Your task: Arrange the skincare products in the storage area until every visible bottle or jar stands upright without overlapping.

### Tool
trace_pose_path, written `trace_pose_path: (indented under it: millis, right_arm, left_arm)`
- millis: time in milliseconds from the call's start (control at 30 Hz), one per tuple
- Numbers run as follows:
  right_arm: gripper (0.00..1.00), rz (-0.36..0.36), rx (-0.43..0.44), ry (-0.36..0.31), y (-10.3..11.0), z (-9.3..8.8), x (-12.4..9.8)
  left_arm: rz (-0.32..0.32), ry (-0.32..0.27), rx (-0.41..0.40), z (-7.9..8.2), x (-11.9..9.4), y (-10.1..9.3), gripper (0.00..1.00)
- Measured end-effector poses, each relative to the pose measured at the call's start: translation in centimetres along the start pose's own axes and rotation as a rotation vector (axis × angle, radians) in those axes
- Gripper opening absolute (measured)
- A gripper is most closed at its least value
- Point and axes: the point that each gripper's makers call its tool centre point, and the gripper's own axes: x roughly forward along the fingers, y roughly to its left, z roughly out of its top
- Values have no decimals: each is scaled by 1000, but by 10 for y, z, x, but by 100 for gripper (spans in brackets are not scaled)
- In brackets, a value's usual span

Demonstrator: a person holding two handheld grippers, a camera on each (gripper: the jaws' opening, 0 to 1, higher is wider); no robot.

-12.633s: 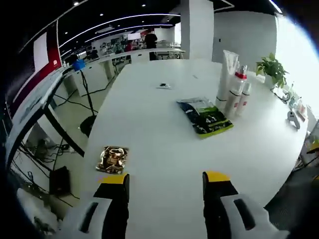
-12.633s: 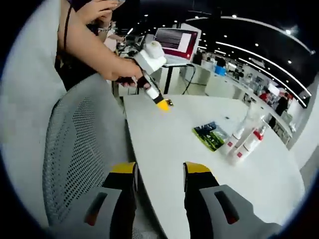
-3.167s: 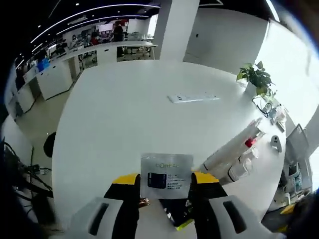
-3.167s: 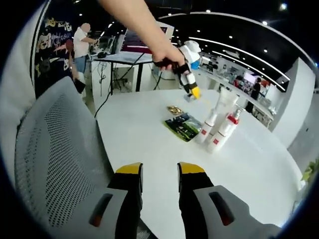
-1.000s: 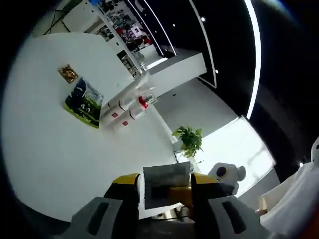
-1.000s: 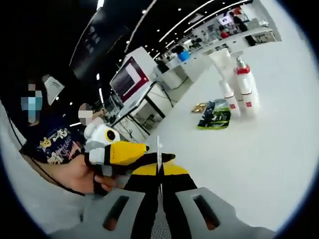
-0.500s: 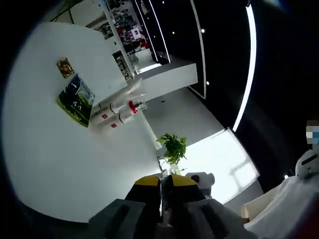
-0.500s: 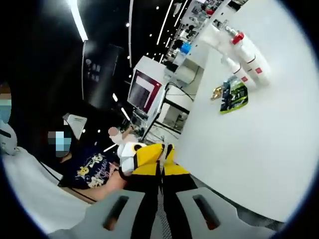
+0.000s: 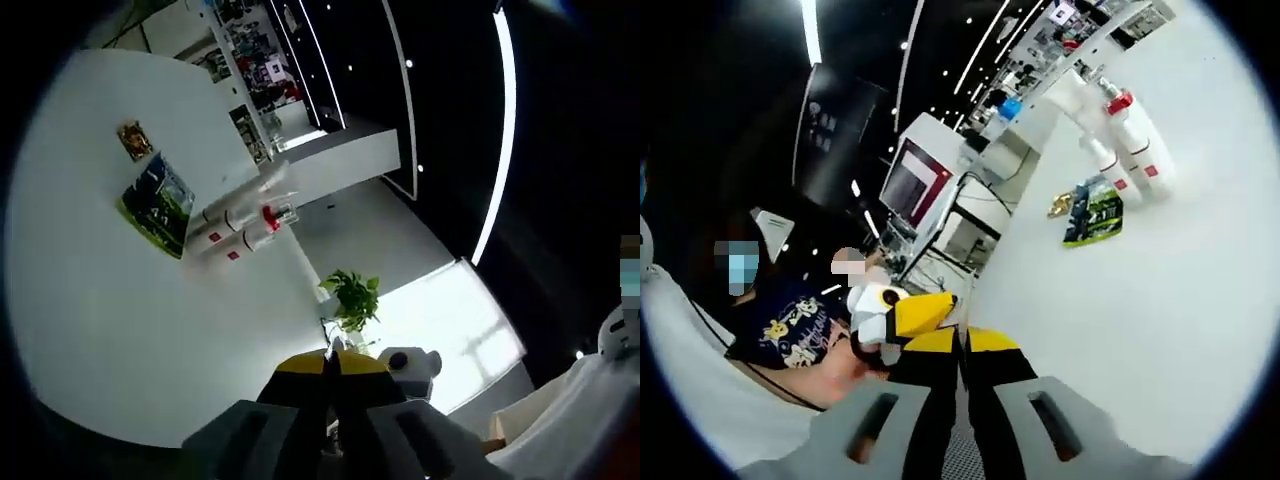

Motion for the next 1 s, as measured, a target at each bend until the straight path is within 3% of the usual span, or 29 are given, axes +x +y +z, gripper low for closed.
trace_pose_path:
  millis: [267, 467, 700, 867, 1000]
  right_arm:
    - [2, -18, 33, -36, -5, 7, -4]
    - [1, -44, -7, -41, -8, 8, -4]
    - [1, -77, 43, -86, -20, 16, -11]
    - [0, -81, 39, -80, -19, 14, -10]
    - [0, -53, 86, -114, -19, 20, -14]
  left_arm:
    - [5, -3, -11, 0, -1, 1, 1]
    - [12, 4, -15, -1, -1, 3, 1]
    - [19, 1, -39, 0, -1, 7, 1]
    - [27, 7, -46, 0, -1, 10, 1]
    - [10, 16, -66, -1, 1, 8, 4]
